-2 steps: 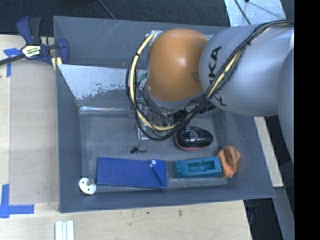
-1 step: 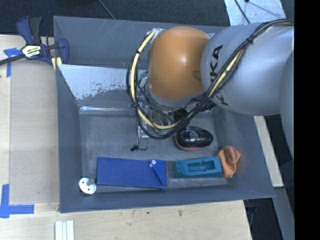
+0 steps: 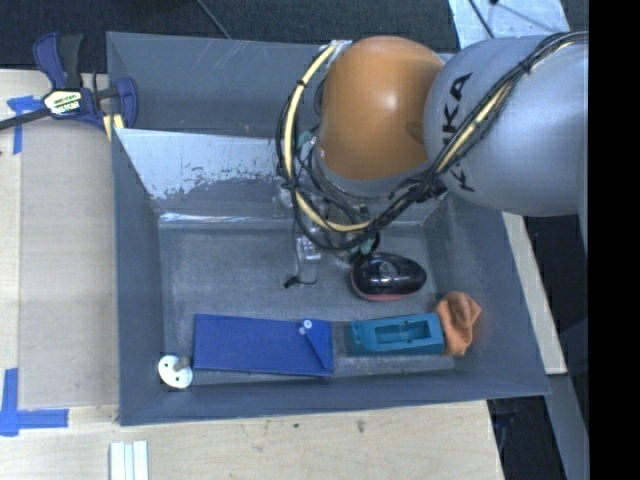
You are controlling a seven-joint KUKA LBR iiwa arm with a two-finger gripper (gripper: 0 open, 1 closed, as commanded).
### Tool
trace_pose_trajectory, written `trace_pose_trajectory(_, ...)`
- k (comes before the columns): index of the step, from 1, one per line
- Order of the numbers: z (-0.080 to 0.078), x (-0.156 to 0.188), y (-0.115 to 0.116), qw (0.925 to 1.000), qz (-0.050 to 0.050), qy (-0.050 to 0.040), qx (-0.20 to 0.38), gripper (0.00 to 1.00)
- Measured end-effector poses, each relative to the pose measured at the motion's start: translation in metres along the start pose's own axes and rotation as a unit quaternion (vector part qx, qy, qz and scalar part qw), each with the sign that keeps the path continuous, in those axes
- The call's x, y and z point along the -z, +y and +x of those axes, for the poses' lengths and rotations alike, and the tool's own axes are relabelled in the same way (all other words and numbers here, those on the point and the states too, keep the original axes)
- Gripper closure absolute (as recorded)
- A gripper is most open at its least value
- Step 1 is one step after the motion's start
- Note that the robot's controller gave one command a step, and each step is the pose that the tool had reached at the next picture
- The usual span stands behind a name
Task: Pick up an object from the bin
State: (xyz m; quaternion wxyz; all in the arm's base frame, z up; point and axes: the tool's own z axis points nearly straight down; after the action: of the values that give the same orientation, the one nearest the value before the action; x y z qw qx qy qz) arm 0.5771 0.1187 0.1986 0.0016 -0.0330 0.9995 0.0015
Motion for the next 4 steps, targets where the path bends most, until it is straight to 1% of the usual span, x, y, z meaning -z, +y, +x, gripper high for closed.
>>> trace_pose_trajectory(1,0.007,-0.008,-0.025,1.0000,0.002,-0.0005,0.009,0.00)
trace_pose_trajectory(2,-0.016,-0.037,-0.054,1.0000,0.001,-0.0017,-0.008,0.00)
trace_pose_trajectory(3,-0.017,-0.046,-0.072,0.9998,0.002,-0.0001,-0.019,0.00)
trace_pose_trajectory(4,-0.015,-0.066,-0.107,1.0000,0.001,-0.0007,-0.005,0.00)
